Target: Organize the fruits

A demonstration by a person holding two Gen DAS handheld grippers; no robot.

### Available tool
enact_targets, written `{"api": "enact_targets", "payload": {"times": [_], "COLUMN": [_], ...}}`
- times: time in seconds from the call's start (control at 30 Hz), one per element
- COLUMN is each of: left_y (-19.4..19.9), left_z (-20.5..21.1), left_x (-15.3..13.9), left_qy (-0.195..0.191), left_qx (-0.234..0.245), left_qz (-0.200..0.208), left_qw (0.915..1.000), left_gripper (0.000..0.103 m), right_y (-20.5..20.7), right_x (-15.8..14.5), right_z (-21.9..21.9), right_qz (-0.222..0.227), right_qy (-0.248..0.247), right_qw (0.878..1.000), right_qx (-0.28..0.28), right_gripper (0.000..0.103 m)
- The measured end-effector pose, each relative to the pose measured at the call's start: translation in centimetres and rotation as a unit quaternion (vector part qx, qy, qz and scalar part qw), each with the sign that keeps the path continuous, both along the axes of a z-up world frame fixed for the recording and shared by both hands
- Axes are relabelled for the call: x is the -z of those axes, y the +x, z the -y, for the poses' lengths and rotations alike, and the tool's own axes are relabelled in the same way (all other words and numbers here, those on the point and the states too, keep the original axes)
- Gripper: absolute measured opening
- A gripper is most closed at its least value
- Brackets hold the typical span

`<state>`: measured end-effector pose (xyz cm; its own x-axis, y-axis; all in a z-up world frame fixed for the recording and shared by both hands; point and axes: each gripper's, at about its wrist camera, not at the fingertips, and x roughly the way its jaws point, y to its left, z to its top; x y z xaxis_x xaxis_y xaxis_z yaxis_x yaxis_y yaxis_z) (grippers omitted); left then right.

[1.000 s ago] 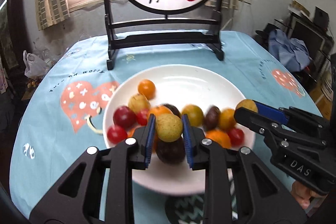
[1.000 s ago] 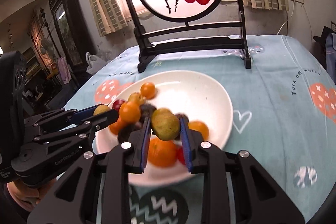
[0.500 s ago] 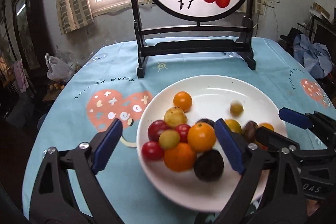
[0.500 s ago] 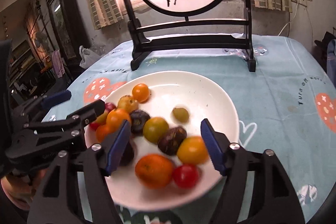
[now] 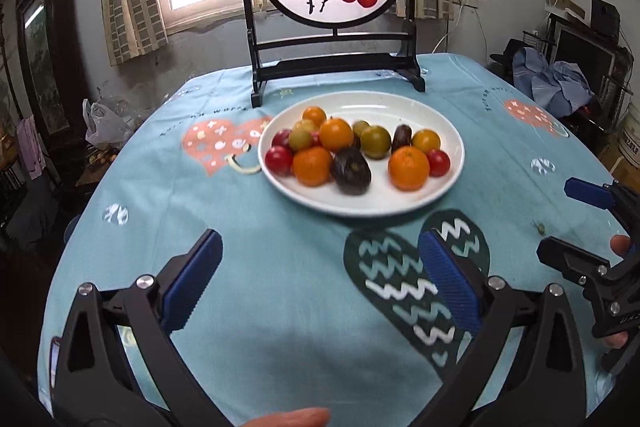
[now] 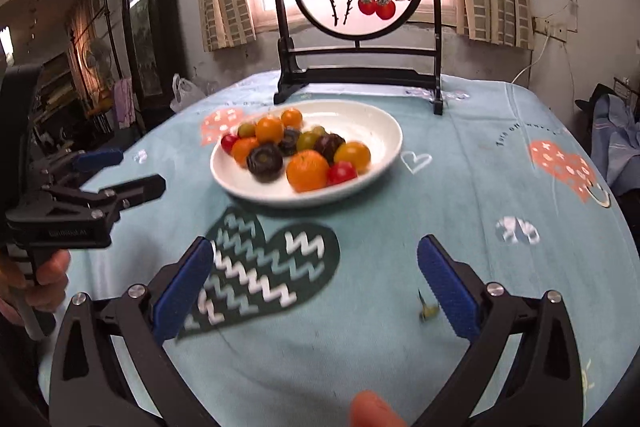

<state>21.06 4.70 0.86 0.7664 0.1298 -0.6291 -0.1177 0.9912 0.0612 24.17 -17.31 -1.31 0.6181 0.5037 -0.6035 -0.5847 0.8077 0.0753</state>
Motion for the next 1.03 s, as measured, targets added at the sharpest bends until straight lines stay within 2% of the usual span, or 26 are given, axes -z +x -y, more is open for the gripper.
{"api": "enact_targets", "payload": {"times": [0.1, 0.33, 0.63, 0.83, 1.03], "left_y": [-0.4, -0.8, -0.8, -0.8, -0.7], "left_z": [0.0, 0.0, -0.1, 0.2, 0.3], "left_x": [0.7, 0.8, 0.9, 1.1, 1.3], "left_qy": [-0.002, -0.009, -0.01, 0.01, 0.012], "left_qx": [-0.002, 0.005, 0.003, -0.003, -0.006], "left_qz": [-0.01, -0.009, -0.012, -0.007, -0.009], "left_qw": [0.9999, 0.9999, 0.9999, 0.9999, 0.9999], "left_gripper": [0.101, 0.101, 0.101, 0.101, 0.101], "right_y": [-1.1, -1.7, -1.2, -0.8, -0.5], "right_x": [0.4, 0.6, 0.8, 0.9, 1.2], "right_z": [-0.4, -0.9, -0.4, 0.0, 0.0], "right_qz": [0.02, 0.028, 0.01, -0.003, -0.009], "right_qy": [-0.026, -0.043, -0.03, -0.022, -0.023], "right_qw": [0.999, 0.998, 0.999, 1.0, 1.0], "right_qx": [-0.009, -0.021, -0.009, 0.0, 0.004], "right_gripper": [0.102, 0.102, 0.102, 0.102, 0.102]}}
